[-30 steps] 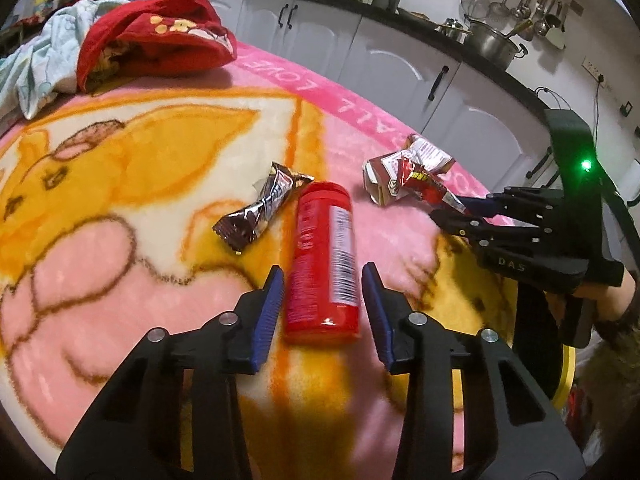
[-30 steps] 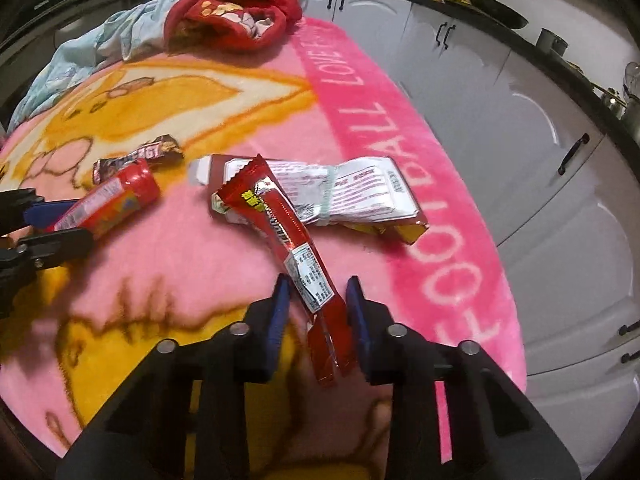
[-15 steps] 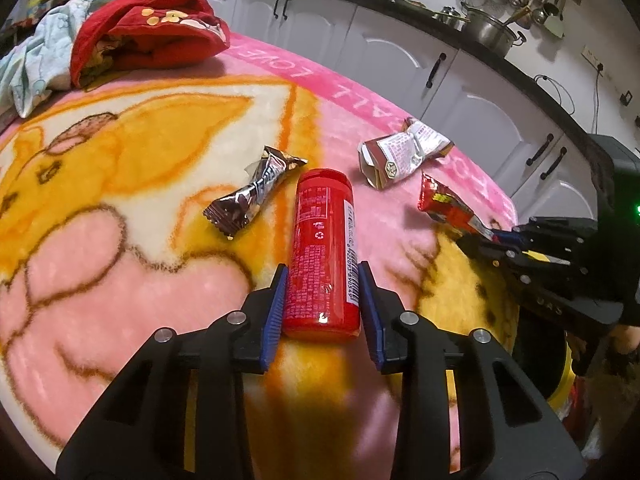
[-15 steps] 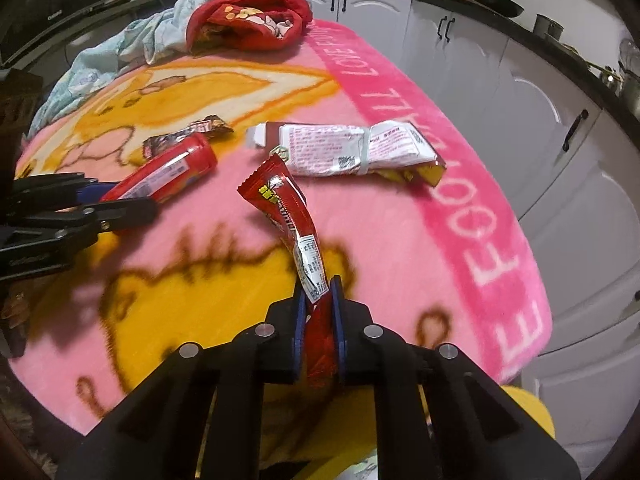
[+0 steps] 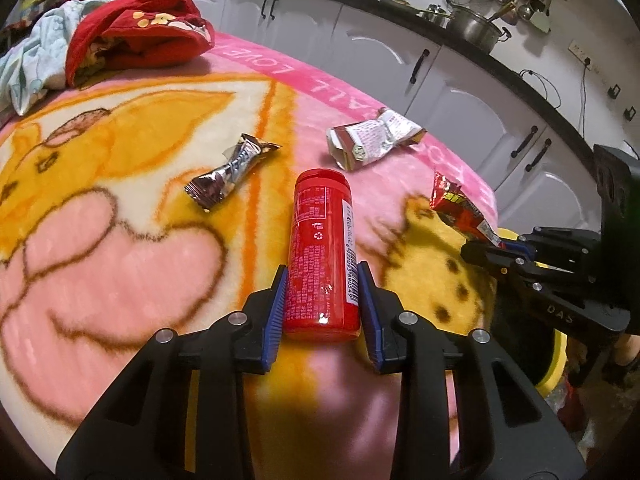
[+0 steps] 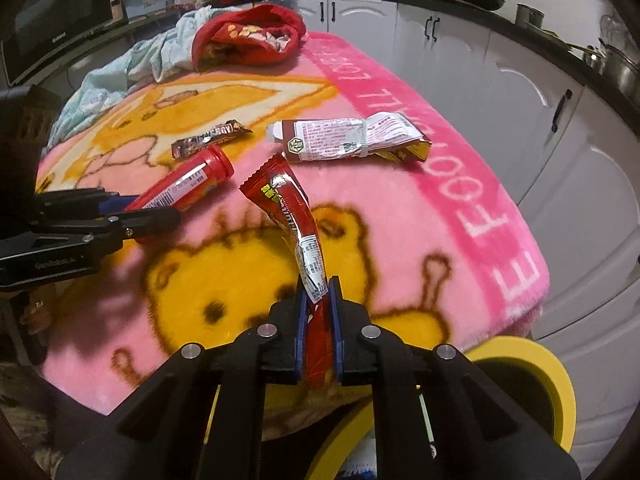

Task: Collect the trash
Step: 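Carry the red candy bar and red can in both tools over the yellow bin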

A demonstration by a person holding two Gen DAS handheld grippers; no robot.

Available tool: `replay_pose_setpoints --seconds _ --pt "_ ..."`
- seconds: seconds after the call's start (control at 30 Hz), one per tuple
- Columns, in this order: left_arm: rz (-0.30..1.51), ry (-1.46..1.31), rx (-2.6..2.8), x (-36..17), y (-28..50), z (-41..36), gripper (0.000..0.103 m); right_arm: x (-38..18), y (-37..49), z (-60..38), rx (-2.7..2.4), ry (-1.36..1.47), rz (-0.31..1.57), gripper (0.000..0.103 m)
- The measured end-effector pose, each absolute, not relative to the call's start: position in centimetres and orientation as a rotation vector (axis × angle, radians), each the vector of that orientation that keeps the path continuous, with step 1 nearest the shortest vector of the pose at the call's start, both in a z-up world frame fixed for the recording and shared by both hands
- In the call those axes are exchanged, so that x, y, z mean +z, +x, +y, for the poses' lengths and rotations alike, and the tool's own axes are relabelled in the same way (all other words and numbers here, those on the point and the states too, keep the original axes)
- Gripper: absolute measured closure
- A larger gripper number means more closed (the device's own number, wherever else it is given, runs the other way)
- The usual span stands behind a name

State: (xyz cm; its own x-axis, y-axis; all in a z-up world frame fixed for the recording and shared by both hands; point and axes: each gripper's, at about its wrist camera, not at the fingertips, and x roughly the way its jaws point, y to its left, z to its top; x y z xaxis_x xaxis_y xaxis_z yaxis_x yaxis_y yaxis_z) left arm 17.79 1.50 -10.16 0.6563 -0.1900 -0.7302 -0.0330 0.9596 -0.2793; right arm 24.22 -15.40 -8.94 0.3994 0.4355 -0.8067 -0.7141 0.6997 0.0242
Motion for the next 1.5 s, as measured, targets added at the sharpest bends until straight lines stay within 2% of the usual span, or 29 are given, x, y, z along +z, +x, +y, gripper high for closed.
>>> replay_pose_setpoints --seconds 0.57,1.5 --pt "0.783 -0.235 -0.207 -6.8 17.1 -3.7 0.077 -5.5 21.8 -22.4 0.656 -0.216 0.833 0.093" --pt "0.754 -0.126 -0.401 -5.1 17.7 -13.9 0.077 -5.3 19.7 -34.0 0.448 -0.051 0.804 0.093"
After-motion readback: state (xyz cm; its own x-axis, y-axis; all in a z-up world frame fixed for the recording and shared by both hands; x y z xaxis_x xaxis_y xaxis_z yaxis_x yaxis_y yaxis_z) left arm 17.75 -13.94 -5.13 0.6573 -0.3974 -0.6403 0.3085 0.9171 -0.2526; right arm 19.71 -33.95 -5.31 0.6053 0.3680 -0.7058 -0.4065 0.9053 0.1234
